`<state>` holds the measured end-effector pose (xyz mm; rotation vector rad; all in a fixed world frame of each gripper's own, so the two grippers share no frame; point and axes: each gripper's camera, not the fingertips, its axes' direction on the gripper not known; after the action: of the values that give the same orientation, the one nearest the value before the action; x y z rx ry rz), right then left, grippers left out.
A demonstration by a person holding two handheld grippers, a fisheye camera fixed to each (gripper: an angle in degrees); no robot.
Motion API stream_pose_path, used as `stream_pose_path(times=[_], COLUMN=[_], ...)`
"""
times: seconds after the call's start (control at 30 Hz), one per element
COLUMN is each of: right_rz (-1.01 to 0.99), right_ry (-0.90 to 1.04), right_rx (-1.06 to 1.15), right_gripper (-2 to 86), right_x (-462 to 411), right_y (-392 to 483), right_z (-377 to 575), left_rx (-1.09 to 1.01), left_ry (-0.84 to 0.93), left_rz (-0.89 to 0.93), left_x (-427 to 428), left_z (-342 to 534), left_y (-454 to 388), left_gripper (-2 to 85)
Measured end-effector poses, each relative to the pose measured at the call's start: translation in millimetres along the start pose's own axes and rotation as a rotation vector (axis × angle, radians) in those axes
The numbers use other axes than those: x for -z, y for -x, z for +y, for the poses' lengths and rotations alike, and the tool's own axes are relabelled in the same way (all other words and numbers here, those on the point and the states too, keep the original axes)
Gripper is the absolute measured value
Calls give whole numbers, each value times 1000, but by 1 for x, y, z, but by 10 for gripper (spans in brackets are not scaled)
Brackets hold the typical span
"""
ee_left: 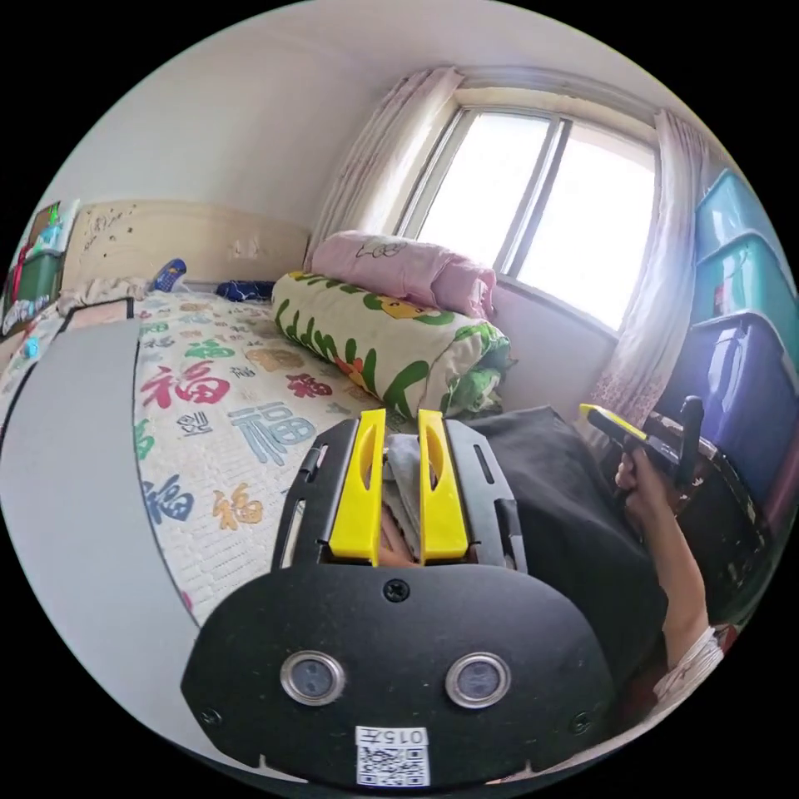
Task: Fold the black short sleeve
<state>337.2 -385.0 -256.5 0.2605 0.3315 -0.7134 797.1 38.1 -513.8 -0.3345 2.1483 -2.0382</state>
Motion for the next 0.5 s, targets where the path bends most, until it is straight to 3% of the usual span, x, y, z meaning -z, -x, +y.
stream_pose_path(times=[0.17, 0.3, 0.4, 0.5], right_rz=[-80, -289, -432, -483], right_ry=[-287, -607, -773, -820], right_rx=[148, 206, 156, 101], right_gripper=[-9, -10, -10, -10], right_x=[106, 204, 243, 253], right_y=[58, 110, 148, 198], right_z=[50, 164, 257, 327], left_rx=[-293, -483, -460, -282], left_ry=[-31, -97, -184, -272], left_rz=[-36, -83, -241, -501], left_x=[226, 452, 600, 728], left_z=[48, 196, 339, 500], left_y=[-155, -294, -364, -409], left_gripper=[71, 75, 76, 82])
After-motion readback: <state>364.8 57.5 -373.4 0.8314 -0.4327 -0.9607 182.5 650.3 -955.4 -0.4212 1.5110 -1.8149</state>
